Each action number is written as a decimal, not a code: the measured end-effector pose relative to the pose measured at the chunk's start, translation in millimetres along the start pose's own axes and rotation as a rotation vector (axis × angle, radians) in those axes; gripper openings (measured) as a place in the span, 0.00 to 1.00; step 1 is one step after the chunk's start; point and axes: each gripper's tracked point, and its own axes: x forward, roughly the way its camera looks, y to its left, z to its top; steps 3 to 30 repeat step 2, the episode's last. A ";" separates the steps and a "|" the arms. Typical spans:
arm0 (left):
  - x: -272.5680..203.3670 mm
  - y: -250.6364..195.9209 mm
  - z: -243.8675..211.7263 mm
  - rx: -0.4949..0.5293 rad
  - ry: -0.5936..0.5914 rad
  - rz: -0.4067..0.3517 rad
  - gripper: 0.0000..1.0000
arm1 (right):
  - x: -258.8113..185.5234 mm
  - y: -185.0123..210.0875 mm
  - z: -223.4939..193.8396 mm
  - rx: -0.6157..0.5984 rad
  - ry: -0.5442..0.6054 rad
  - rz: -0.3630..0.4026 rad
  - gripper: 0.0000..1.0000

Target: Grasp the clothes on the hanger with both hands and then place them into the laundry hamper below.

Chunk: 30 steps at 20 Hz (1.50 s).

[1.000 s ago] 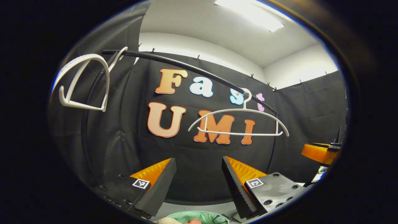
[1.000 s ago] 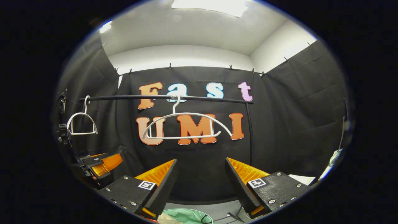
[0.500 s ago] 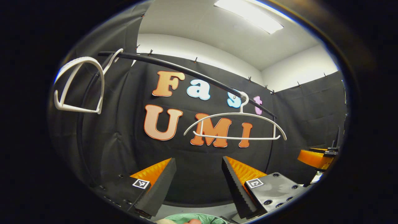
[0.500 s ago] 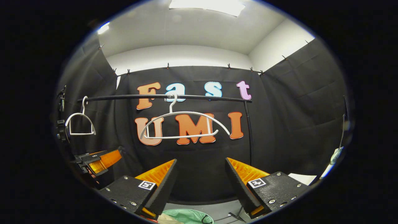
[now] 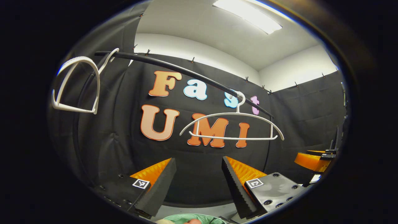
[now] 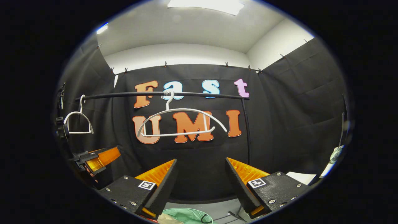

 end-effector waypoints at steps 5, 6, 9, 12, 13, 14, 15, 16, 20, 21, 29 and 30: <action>-0.7 2.8 -0.4 0.000 0.002 0.007 0.96 | 0.3 2.3 0.8 -0.001 -0.001 0.004 0.92; -0.7 2.8 -0.4 0.000 0.002 0.007 0.96 | 0.3 2.3 0.8 -0.001 -0.001 0.004 0.92; -0.7 2.8 -0.4 0.000 0.002 0.007 0.96 | 0.3 2.3 0.8 -0.001 -0.001 0.004 0.92; -0.7 2.8 -0.4 0.000 0.002 0.007 0.96 | 0.3 2.3 0.8 -0.001 -0.001 0.004 0.92; -0.7 2.8 -0.4 0.000 0.002 0.007 0.96 | 0.3 2.3 0.8 -0.001 -0.001 0.004 0.92; -0.7 2.8 -0.4 0.000 0.002 0.007 0.96 | 0.3 2.3 0.8 -0.001 -0.001 0.004 0.92; -0.7 2.8 -0.4 0.000 0.002 0.007 0.96 | 0.3 2.3 0.8 -0.001 -0.001 0.004 0.92; -0.7 2.8 -0.4 0.000 0.002 0.007 0.96 | 0.3 2.3 0.8 -0.001 -0.001 0.004 0.92; -0.7 2.8 -0.4 0.000 0.002 0.007 0.96 | 0.3 2.3 0.8 -0.001 -0.001 0.004 0.92; -0.7 2.8 -0.4 0.000 0.002 0.007 0.96 | 0.3 2.3 0.8 -0.001 -0.001 0.004 0.92; -0.7 2.8 -0.4 0.000 0.002 0.007 0.96 | 0.3 2.3 0.8 -0.001 -0.001 0.004 0.92; -0.7 2.8 -0.4 0.000 0.002 0.007 0.96 | 0.3 2.3 0.8 -0.001 -0.001 0.004 0.92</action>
